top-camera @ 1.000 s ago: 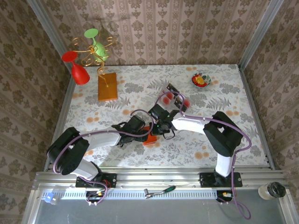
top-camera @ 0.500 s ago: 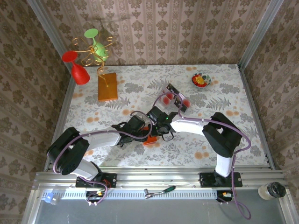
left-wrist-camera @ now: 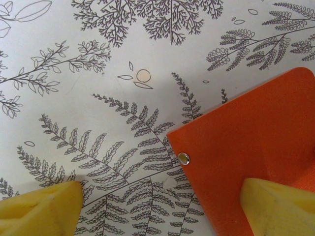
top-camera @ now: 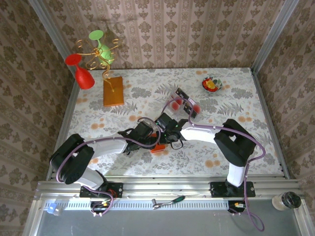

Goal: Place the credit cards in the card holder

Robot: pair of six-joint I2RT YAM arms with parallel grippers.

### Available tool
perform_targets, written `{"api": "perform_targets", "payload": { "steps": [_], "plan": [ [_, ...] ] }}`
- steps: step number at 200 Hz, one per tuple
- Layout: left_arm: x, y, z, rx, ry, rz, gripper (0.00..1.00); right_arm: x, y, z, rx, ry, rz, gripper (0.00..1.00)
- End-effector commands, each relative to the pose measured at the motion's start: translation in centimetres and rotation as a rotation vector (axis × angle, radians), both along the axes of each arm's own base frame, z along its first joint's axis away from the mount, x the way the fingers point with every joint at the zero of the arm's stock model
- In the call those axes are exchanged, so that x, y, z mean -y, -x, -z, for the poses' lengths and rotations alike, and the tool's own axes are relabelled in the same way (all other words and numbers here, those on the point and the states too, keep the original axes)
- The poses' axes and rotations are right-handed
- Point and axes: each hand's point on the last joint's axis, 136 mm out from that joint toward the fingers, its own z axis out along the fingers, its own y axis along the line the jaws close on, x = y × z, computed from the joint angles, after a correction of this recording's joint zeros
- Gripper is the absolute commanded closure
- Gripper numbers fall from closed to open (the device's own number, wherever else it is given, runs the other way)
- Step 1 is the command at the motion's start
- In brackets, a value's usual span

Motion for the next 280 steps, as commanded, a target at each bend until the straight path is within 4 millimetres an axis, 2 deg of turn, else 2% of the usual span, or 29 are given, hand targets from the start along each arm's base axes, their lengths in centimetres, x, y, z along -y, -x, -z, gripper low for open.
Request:
{"api": "perform_targets", "payload": {
  "steps": [1, 45, 78, 107, 122, 145, 171, 202, 217, 224, 226, 234, 238, 240, 260, 280],
  "plan": [
    [-0.9, 1.0, 2.0, -0.082, -0.06, 0.019, 0.14, 2.6, 5.4, 4.3, -0.185, 0.124, -0.008, 1.0],
    [-0.7, -0.1, 0.9, -0.067, -0.028, 0.007, 0.13, 3.3, 5.4, 3.7, -0.152, 0.088, 0.088, 1.0],
    [-0.7, -0.6, 0.1, -0.057, -0.012, -0.001, 0.12, 3.1, 5.0, 2.9, -0.126, 0.067, 0.112, 0.98],
    [-0.9, -1.2, -0.7, -0.046, -0.002, -0.012, 0.1, 2.4, 4.3, 1.8, -0.106, 0.049, 0.11, 0.87],
    [-1.0, -1.9, -1.7, -0.035, 0.018, -0.021, 0.08, 2.0, 3.7, 0.6, -0.09, 0.038, 0.099, 0.8],
    [-1.2, -3.5, -3.9, -0.005, 0.054, -0.044, 0.03, 1.4, 2.6, -2.4, -0.053, -0.007, 0.071, 0.72],
    [-2.6, -5.8, -7.4, 0.055, 0.087, -0.097, 0.0, 2.3, 0.9, -6.1, -0.003, -0.046, 0.083, 0.58],
    [-6.0, -7.7, -11.6, 0.133, 0.165, -0.201, 0.0, 5.8, -0.2, -8.5, 0.04, -0.05, 0.143, 0.32],
    [-7.6, -7.7, -12.8, 0.165, 0.185, -0.24, 0.0, 7.8, -0.1, -9.1, 0.06, -0.071, 0.165, 0.24],
    [-9.1, -7.9, -13.4, 0.19, 0.19, -0.279, 0.0, 8.8, 0.0, -8.9, 0.069, -0.074, 0.179, 0.21],
    [-9.5, -7.9, -13.5, 0.196, 0.189, -0.286, 0.0, 9.1, 0.0, -9.7, 0.091, -0.09, 0.184, 0.19],
    [-10.4, -7.8, -14.0, 0.225, 0.187, -0.301, 0.0, 10.4, 0.1, -10.7, 0.136, -0.107, 0.205, 0.13],
    [-10.8, -7.7, -14.3, 0.242, 0.188, -0.306, 0.0, 11.2, 0.1, -10.9, 0.156, -0.109, 0.222, 0.02],
    [-11.1, -7.6, -14.5, 0.252, 0.186, -0.312, 0.0, 11.7, 0.2, -11.0, 0.164, -0.107, 0.23, 0.0],
    [-13.7, -7.2, -16.4, 0.375, 0.168, -0.368, 0.0, 16.0, -0.1, -13.4, 0.305, -0.087, 0.319, 0.0],
    [-15.5, -7.1, -18.4, 0.541, 0.146, -0.396, 0.0, 21.5, -0.9, -16.2, 0.485, 0.016, 0.482, 0.0]
  ]
}}
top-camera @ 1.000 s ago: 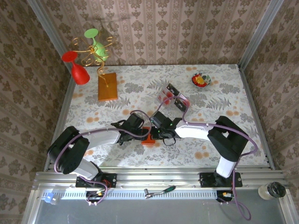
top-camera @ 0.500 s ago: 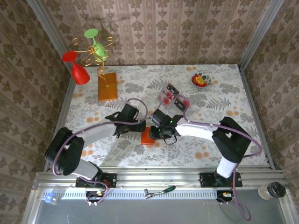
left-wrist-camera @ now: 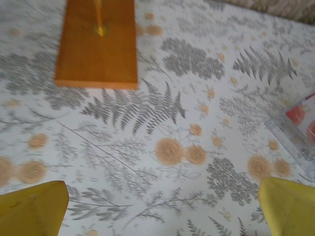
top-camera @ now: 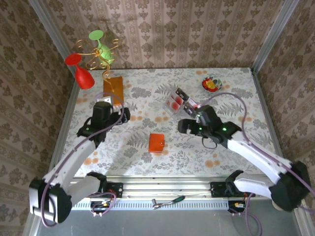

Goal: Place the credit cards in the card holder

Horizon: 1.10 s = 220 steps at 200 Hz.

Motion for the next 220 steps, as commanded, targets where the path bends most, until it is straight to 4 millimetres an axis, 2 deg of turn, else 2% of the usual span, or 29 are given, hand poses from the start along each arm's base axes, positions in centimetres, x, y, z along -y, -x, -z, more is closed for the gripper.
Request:
{"api": "perform_targets", "payload": {
  "steps": [1, 14, 28, 45, 61, 77, 91, 122, 157, 180, 191, 193, 200, 212, 220],
  "plan": [
    [-2.5, 0.0, -1.8, 0.151, -0.086, -0.068, 0.0, 6.0, -0.7, -2.4, 0.161, 0.155, 0.187, 0.0],
    [-3.5, 0.0, -3.4, 0.263, -0.119, -0.093, 0.0, 9.4, -1.1, -4.3, 0.269, 0.215, 0.326, 0.0],
    [-4.8, -0.1, -4.6, 0.358, -0.163, -0.145, 0.0, 11.9, -1.7, -6.3, 0.382, 0.263, 0.416, 0.0],
    [-6.2, -0.6, -5.3, 0.453, -0.244, -0.183, 0.0, 14.7, -2.4, -7.5, 0.464, 0.287, 0.531, 0.0],
    [-7.3, -1.2, -5.1, 0.487, -0.342, -0.182, 0.0, 16.4, -3.4, -7.4, 0.502, 0.328, 0.566, 0.0],
    [-8.6, -2.0, -3.6, 0.443, -0.419, -0.197, 0.0, 18.0, -4.5, -6.4, 0.476, 0.392, 0.6, 0.0],
    [-9.7, -2.7, -1.8, 0.397, -0.44, -0.212, 0.0, 19.4, -5.5, -4.8, 0.429, 0.474, 0.631, 0.0],
    [-10.4, -4.4, 2.3, 0.333, -0.405, -0.182, 0.0, 20.3, -8.0, -1.0, 0.383, 0.608, 0.595, 0.0],
    [-10.1, -5.7, 5.6, 0.34, -0.413, -0.137, 0.0, 19.0, -10.1, 2.2, 0.44, 0.615, 0.493, 0.0],
    [-9.6, -6.8, 6.3, 0.35, -0.379, -0.1, 0.0, 18.3, -11.2, 3.8, 0.467, 0.584, 0.443, 0.0],
    [-9.0, -7.2, 6.6, 0.361, -0.367, -0.064, 0.0, 17.9, -11.7, 3.3, 0.489, 0.588, 0.41, 0.0],
    [-8.9, -7.2, 6.8, 0.359, -0.367, -0.057, 0.0, 17.9, -11.8, 4.0, 0.478, 0.592, 0.395, 0.0],
    [-8.6, -7.3, 7.4, 0.359, -0.365, -0.036, 0.0, 17.8, -12.1, 4.1, 0.511, 0.584, 0.382, 0.0],
    [-8.1, -7.8, 8.3, 0.35, -0.364, -0.009, 0.0, 18.3, -11.6, 5.0, 0.549, 0.532, 0.398, 0.0],
    [-7.6, -8.0, 9.1, 0.343, -0.366, 0.026, 0.0, 18.5, -11.4, 4.8, 0.585, 0.511, 0.406, 0.0]
  ]
}}
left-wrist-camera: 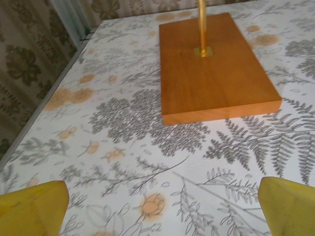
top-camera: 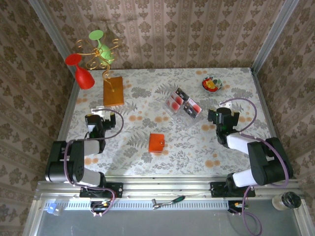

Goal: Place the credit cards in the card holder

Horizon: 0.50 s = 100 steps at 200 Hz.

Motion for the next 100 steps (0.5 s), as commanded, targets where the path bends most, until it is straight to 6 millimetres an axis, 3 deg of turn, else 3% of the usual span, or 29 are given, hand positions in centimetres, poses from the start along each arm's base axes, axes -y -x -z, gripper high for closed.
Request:
{"api": "perform_targets", "payload": {
  "steps": [1, 26, 50, 100],
  "plan": [
    [1.8, -1.4, -0.8, 0.073, -0.005, 0.117, 0.0, 0.0, -0.7, -1.9, 0.181, -0.034, -0.059, 0.0],
    [1.8, -2.0, -0.7, 0.057, 0.005, 0.125, 0.0, -0.4, -1.4, -0.1, 0.127, -0.077, -0.115, 0.0],
    [0.7, -2.3, -0.4, 0.025, 0.047, 0.087, 0.0, 0.1, -1.8, 0.0, 0.127, -0.093, -0.099, 0.0],
    [0.6, -2.4, -0.4, 0.026, 0.049, 0.087, 0.0, 0.1, -1.6, -0.1, 0.124, -0.084, -0.092, 0.0]
  ]
}}
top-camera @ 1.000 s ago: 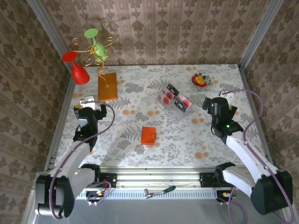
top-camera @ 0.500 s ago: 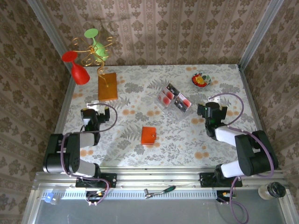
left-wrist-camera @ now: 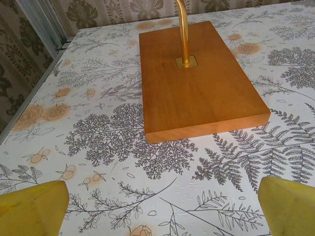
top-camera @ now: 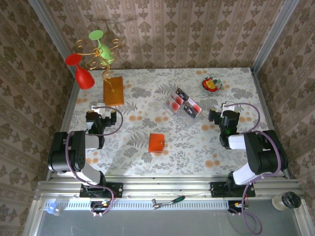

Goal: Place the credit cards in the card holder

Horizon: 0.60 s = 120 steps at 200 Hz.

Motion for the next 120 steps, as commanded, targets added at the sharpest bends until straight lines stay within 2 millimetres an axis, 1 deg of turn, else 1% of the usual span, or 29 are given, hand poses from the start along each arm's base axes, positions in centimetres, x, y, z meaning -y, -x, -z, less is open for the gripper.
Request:
{"api": "perform_targets", "payload": {
  "steps": [1, 22, 62, 101, 120],
  "plan": [
    [0.3, -0.37, -0.53, 0.012, 0.025, 0.015, 0.0, -0.22, -0.54, -1.54, 0.061, 0.0, -0.01, 0.0],
    [0.31, -0.37, -0.52, 0.012, 0.026, 0.015, 0.0, -0.67, -0.54, -1.6, 0.065, 0.021, -0.017, 0.0],
    [0.35, -0.37, -0.56, 0.015, 0.015, 0.01, 0.0, -0.66, -0.64, -1.6, 0.062, 0.018, -0.021, 0.0],
    [-0.36, -0.23, -0.68, 0.026, -0.002, -0.049, 0.0, -0.67, -0.64, -1.5, 0.058, 0.015, -0.023, 0.0],
    [-0.44, -0.22, -0.58, 0.014, 0.004, -0.052, 0.0, -0.61, -1.04, -1.21, 0.038, 0.0, -0.032, 0.0]
  ]
}}
